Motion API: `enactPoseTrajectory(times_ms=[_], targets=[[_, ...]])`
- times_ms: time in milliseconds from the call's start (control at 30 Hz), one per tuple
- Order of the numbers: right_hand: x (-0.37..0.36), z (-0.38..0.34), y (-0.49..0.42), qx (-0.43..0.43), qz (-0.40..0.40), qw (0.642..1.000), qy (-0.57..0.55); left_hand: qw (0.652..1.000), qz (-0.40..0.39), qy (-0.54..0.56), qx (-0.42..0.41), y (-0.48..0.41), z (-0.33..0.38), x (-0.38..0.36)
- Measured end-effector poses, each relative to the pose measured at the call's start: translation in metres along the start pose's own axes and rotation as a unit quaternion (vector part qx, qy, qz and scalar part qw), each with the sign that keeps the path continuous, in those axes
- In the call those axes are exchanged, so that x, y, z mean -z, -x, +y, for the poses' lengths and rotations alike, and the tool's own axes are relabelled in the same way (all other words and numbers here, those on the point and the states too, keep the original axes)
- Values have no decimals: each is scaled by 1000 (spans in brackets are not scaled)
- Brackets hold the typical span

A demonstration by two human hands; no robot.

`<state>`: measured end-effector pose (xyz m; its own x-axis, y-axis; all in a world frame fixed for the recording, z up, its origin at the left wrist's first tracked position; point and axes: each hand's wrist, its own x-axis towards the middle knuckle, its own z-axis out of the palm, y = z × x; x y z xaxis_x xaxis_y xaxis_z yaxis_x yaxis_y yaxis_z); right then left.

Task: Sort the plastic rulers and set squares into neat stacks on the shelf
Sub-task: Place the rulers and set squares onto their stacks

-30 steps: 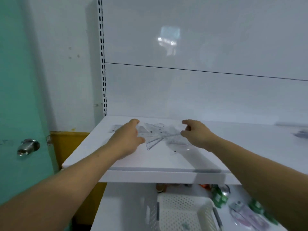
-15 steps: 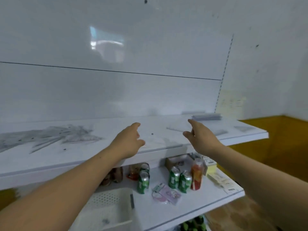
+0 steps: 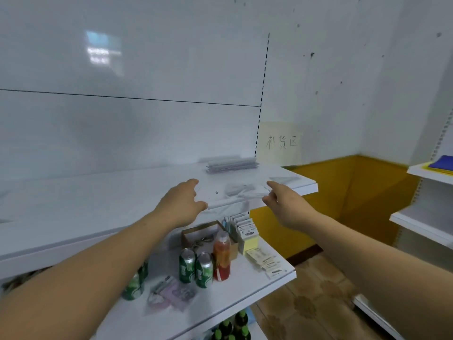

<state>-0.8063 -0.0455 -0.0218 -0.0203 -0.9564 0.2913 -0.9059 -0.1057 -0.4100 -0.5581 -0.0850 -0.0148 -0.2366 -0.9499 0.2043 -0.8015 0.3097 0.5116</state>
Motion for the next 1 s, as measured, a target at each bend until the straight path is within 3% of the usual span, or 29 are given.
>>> enactPoseTrajectory(times_ms=[167, 467, 767, 1000], targets=[[-14, 16, -62, 29, -42, 999, 8, 999, -19, 33, 38, -50, -8, -13], [-38, 27, -142, 120, -189, 971, 80, 994, -12, 53, 92, -100, -12, -32], [-25, 69, -168, 185, -190, 962, 68, 994, -13, -21, 106, -107, 31, -55], [-20, 120, -175, 186, -179, 952, 167, 986, -16, -72, 150, -116, 66, -80]])
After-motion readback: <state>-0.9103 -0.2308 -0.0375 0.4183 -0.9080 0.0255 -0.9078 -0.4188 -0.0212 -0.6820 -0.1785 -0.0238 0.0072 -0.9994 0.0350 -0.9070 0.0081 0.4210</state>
